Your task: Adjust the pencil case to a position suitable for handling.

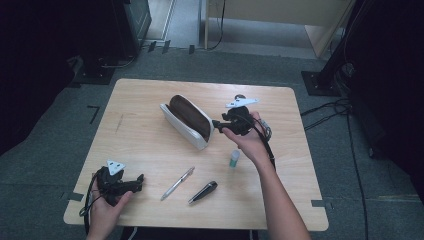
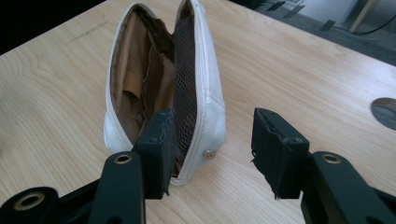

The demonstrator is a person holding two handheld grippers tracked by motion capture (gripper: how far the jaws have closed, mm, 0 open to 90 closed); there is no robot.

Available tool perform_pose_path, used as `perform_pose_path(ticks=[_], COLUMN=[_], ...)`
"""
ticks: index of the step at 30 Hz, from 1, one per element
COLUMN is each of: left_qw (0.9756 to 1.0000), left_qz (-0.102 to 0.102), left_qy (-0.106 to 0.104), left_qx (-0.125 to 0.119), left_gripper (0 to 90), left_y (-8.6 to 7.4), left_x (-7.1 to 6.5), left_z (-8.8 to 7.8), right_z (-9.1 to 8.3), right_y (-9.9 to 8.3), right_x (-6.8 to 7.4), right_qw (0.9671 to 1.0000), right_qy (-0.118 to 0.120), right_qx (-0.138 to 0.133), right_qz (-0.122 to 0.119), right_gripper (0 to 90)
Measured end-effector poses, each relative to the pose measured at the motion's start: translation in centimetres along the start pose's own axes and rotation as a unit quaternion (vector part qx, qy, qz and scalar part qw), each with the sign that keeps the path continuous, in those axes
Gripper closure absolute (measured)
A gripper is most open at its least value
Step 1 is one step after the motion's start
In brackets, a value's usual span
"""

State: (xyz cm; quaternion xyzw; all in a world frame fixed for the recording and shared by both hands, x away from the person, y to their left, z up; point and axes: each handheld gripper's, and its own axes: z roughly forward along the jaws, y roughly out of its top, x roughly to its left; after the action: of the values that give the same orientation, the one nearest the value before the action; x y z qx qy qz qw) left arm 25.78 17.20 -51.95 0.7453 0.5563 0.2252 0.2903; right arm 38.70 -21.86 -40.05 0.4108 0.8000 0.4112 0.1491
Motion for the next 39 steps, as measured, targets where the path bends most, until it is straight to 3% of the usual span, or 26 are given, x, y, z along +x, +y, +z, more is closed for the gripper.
perform_pose_path(ticks=[3,10,13,21,22,26,30,31,35,39], left_qw=[1.0000,1.0000,1.0000,1.0000,1.0000,1.0000,1.0000,1.0000,1.0000,1.0000], left_qz=[0.000,-0.001,-0.002,-0.001,0.000,-0.001,-0.002,-0.001,-0.001,0.000], left_qy=[0.000,0.000,0.000,0.000,0.000,0.000,0.000,0.000,0.000,0.000], left_qx=[0.000,-0.001,-0.001,0.000,0.000,0.000,-0.001,0.000,0.000,0.000], left_gripper=[0.0,0.0,0.0,0.0,0.0,0.0,0.0,0.0,0.0,0.0], left_y=[0.0,0.0,0.0,0.0,0.0,0.0,0.0,0.0,0.0,0.0], left_x=[0.0,0.0,0.0,0.0,0.0,0.0,0.0,0.0,0.0,0.0], left_z=[0.0,0.0,0.0,0.0,0.0,0.0,0.0,0.0,0.0,0.0], right_z=[0.9,2.9,3.5,5.4,6.1,6.9,7.2,7.2,7.5,7.4], right_y=[0.4,1.5,1.8,2.0,2.0,1.8,1.8,1.9,2.2,2.2], right_x=[-0.1,-0.6,-0.9,-0.8,-0.9,-1.5,-1.7,-1.7,-1.2,-1.2], right_qw=[0.9999,0.9981,0.9972,0.9945,0.9930,0.9915,0.9898,0.9893,0.9872,0.9874], right_qy=[0.011,0.012,0.020,0.017,0.013,0.016,0.026,0.028,0.027,0.015], right_qx=[0.012,0.059,0.072,0.103,0.117,0.129,0.139,0.142,0.156,0.157], right_qz=[0.000,-0.011,-0.004,-0.009,-0.008,0.014,0.018,0.019,0.014,0.009], right_gripper=[49.0,45.7,45.8,45.7,45.9,46.9,48.2,49.5,70.4,79.4])
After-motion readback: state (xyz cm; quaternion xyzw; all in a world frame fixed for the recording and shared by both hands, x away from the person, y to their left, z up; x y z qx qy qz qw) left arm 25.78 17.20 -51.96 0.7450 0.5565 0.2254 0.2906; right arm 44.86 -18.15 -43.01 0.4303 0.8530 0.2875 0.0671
